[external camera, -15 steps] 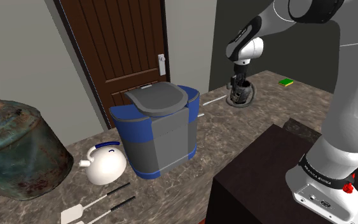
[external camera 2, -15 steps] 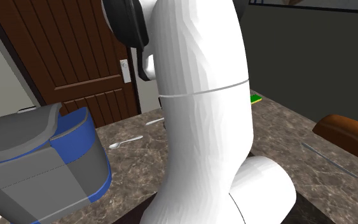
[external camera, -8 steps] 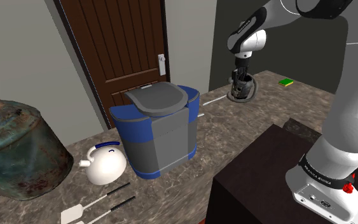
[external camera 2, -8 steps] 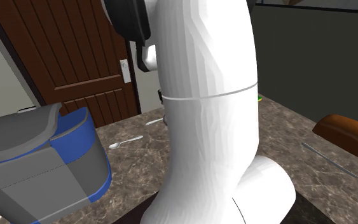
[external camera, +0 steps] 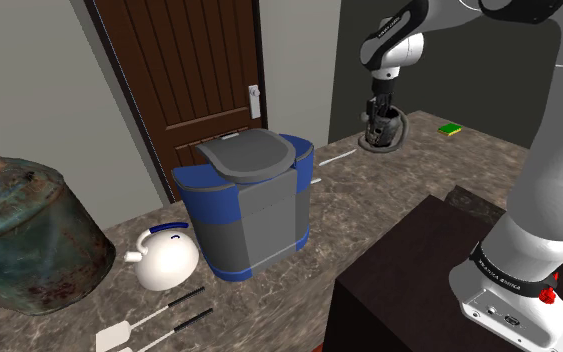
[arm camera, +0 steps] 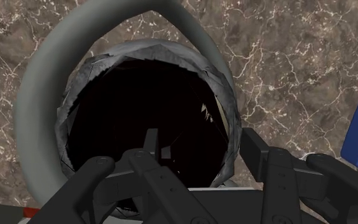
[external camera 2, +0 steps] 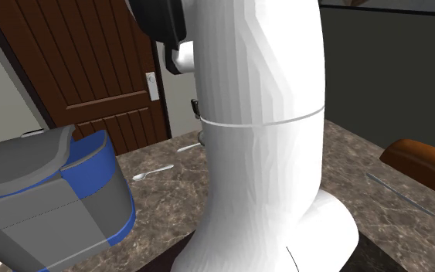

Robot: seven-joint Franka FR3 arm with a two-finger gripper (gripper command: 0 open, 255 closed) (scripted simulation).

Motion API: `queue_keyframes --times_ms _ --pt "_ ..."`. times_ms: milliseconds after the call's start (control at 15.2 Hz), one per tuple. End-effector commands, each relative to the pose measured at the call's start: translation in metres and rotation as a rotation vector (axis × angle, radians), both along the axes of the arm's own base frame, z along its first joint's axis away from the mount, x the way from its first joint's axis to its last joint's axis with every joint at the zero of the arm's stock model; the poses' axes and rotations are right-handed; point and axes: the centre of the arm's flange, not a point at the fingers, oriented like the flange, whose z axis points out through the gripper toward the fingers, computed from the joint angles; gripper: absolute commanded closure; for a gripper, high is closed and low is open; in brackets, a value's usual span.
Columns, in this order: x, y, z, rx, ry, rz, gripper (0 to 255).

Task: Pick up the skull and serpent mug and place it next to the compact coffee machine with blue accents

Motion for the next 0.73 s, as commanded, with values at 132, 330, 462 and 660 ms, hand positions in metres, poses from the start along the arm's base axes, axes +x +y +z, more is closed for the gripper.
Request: queue_keyframes --times_ms 132,330,462,660 --pt "0.000 0.001 0.022 -0.001 -0.002 0.000 255" --pt "0.000 0.001 0.038 -0.001 -0.002 0.000 255" --pt "0.000 0.001 0.049 -0.001 -0.002 0.000 255" --pt "0.000 0.001 0.064 -0.001 -0.002 0.000 255"
